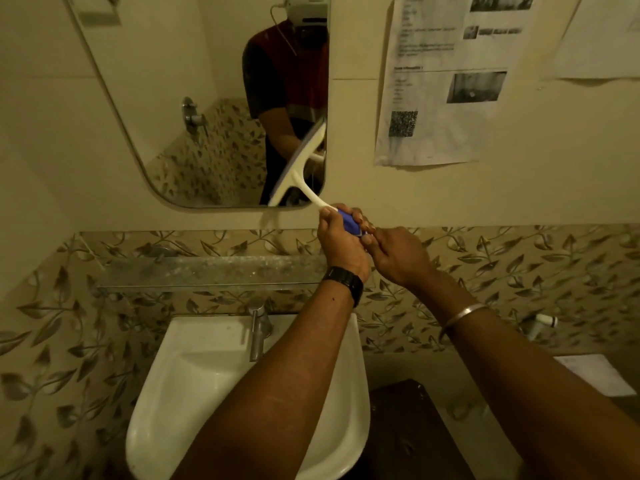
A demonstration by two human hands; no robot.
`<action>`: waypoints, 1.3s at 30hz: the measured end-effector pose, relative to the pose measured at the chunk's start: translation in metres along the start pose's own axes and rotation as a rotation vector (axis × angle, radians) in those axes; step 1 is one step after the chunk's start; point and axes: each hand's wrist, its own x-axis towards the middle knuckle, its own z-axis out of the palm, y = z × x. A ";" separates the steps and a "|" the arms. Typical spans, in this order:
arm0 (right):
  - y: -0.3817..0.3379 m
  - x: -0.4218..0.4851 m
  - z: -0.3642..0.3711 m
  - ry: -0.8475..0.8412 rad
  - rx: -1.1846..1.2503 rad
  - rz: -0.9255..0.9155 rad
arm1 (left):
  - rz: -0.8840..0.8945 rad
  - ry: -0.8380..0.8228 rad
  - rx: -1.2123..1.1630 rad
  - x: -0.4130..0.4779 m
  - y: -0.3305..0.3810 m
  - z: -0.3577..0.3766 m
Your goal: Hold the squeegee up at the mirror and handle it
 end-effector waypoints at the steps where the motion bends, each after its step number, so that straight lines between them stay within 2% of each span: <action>1: -0.004 0.008 -0.001 0.013 0.017 -0.006 | 0.029 -0.002 0.005 0.005 0.006 0.002; 6: -0.002 0.030 0.012 -0.014 0.009 0.009 | 0.032 0.017 0.040 0.023 0.008 -0.002; 14: 0.038 -0.008 0.043 -0.064 0.006 0.078 | -0.097 0.073 0.093 0.012 -0.045 -0.013; 21: 0.042 -0.035 0.045 -0.049 0.117 0.113 | -0.142 0.092 0.142 -0.003 -0.055 -0.019; 29: 0.015 -0.066 0.042 0.025 0.253 0.132 | -0.156 -0.003 0.199 -0.039 -0.028 -0.024; 34: -0.013 -0.063 0.031 0.083 0.308 0.125 | -0.087 -0.031 0.248 -0.048 0.001 -0.020; 39: -0.061 -0.045 0.014 0.155 0.491 0.111 | -0.009 -0.087 0.351 -0.043 0.048 -0.012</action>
